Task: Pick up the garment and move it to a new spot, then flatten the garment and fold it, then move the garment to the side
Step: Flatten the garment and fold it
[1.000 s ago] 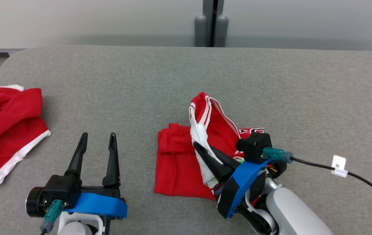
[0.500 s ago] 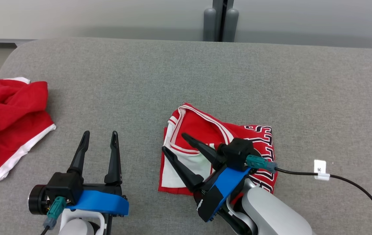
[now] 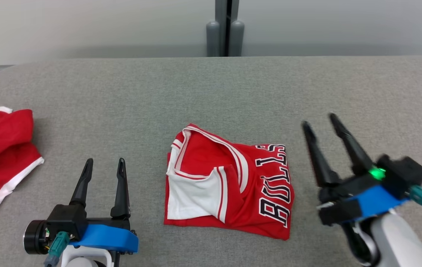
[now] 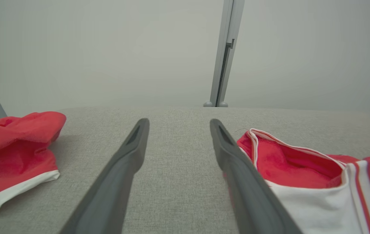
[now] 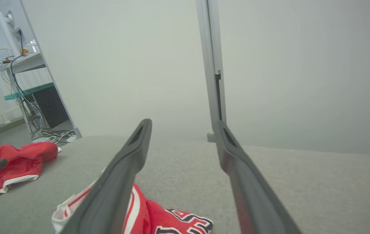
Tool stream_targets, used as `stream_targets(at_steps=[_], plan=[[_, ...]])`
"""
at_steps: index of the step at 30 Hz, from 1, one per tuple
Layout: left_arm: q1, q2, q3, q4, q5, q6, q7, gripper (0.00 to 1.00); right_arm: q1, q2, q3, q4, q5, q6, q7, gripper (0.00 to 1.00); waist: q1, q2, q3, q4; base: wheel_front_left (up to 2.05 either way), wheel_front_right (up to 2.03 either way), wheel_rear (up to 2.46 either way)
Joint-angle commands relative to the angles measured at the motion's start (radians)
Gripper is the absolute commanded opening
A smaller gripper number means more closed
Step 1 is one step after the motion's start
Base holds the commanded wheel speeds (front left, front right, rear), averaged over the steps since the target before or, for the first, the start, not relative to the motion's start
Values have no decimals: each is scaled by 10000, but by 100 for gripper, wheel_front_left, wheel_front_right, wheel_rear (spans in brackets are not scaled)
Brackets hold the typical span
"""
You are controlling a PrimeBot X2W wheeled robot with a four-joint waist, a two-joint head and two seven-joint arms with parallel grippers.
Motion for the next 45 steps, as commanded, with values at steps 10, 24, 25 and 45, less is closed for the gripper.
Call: stream_targets(at_steps=[10,24,25,45], plan=[[87,272,67,-159,46,138,179,100,2495,402,-2668,-1620,-960,5,877,100,1,1,-16,-441,0,0,0],[-35,353,-6,-188,4,225,247,100,2797,659,-2867,-2009,-1131,5,1425,100,1,1,17,-507,0,0,0],[-48,352,-14,-195,10,233,240,100,2773,664,-2772,-1977,-1129,5,1490,100,1,1,22,-499,0,0,0],[-556,61,-218,9,72,84,71,100,359,984,2198,2033,55,5,1825,0,1,1,536,179,0,0,0]])
